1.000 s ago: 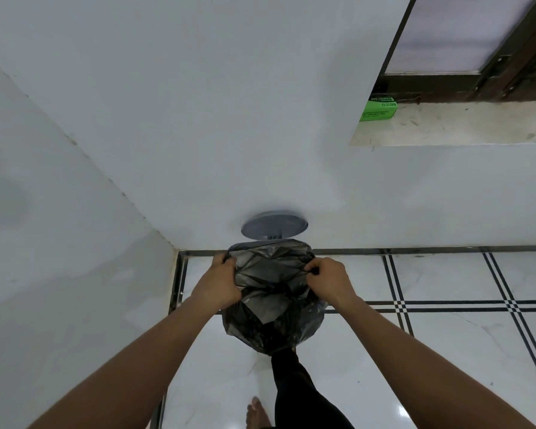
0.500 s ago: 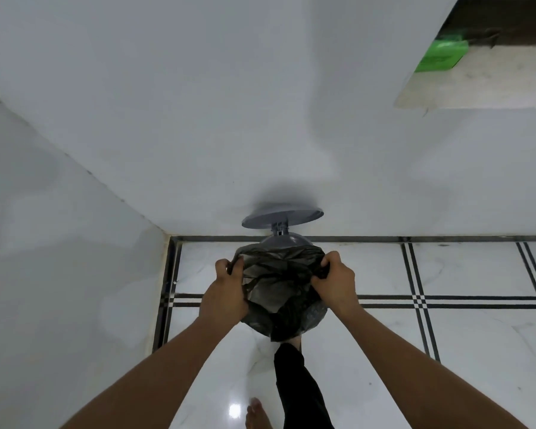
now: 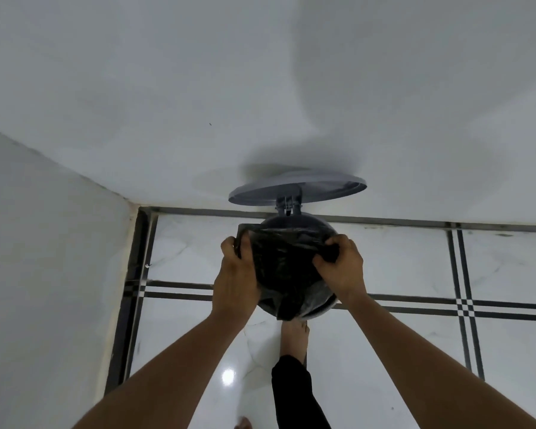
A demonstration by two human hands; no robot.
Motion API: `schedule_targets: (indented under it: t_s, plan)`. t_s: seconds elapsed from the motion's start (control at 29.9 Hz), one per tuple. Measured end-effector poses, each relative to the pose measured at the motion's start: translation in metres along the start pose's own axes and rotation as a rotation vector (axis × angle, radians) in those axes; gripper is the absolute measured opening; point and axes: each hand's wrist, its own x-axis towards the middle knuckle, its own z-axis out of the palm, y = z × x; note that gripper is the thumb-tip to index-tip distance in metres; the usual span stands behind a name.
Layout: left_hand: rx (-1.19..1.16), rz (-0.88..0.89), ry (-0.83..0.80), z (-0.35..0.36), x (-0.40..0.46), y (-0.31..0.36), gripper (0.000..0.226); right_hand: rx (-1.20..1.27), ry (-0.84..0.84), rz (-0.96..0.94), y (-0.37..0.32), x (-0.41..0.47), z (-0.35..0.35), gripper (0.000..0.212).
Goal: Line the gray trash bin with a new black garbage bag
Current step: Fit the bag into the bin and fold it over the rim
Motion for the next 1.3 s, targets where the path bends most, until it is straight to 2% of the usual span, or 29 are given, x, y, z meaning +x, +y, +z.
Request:
schedule_targets:
  t_s: [0.07, 0.13, 0.2, 0.27, 0.37, 0.47, 0.57, 0.63, 0.77, 0.87, 0.97, 1.04, 1.17, 1.24, 1.3]
  plan:
    - [0.040, 0.059, -0.003, 0.017, 0.018, -0.005, 0.100, -0.055, -0.038, 0.008, 0.010, 0.015, 0.010, 0.027]
    - [0.076, 0.116, -0.032, 0.034, 0.032, -0.011, 0.099, -0.208, -0.037, -0.027, 0.021, 0.025, 0.018, 0.015]
    - [0.084, 0.136, -0.059, 0.046, 0.043, -0.015, 0.093, -0.491, 0.007, -0.130, 0.027, 0.030, 0.021, 0.018]
    - [0.070, 0.146, -0.053, 0.055, 0.050, -0.019, 0.082, -0.612, 0.046, -0.233, 0.030, 0.035, 0.020, 0.019]
    - [0.071, 0.186, 0.006, 0.061, 0.060, -0.022, 0.071, -0.508, 0.002, -0.370, 0.037, 0.050, 0.016, 0.013]
    - [0.100, 0.254, 0.052, 0.058, 0.066, -0.028, 0.072, -0.447, -0.187, -0.467, 0.039, 0.059, 0.010, 0.005]
    - [0.110, 0.255, 0.034, 0.055, 0.074, -0.035, 0.090, -0.529, -0.260, -0.561, 0.042, 0.070, 0.003, 0.022]
    - [0.122, 0.262, 0.013, 0.051, 0.082, -0.040, 0.089, -0.570, -0.223, -0.574, 0.041, 0.077, -0.001, 0.032]
    - [0.066, 0.290, -0.109, 0.054, 0.101, -0.052, 0.084, -0.619, -0.109, -0.546, 0.040, 0.084, -0.002, 0.048]
    - [-0.162, 0.166, -0.295, 0.048, 0.124, -0.056, 0.082, -0.649, -0.179, -0.512, 0.034, 0.095, -0.001, 0.063]
    - [-0.359, 0.133, -0.277, 0.046, 0.147, -0.054, 0.075, -0.699, -0.237, -0.469, 0.031, 0.114, 0.001, 0.067]
    - [-0.224, 0.135, -0.245, 0.046, 0.157, -0.056, 0.075, -0.785, -0.289, -0.430, 0.030, 0.128, 0.003, 0.066]
    - [0.311, 0.182, -0.299, 0.052, 0.169, -0.064, 0.094, -0.849, -0.474, -0.248, 0.025, 0.154, 0.009, 0.068]
    - [0.349, 0.155, -0.384, 0.055, 0.175, -0.066, 0.094, -0.804, -0.555, -0.174, 0.022, 0.165, 0.010, 0.070]
    - [0.305, 0.133, -0.438, 0.058, 0.178, -0.070, 0.078, -0.693, -0.634, -0.066, 0.020, 0.173, 0.008, 0.072]
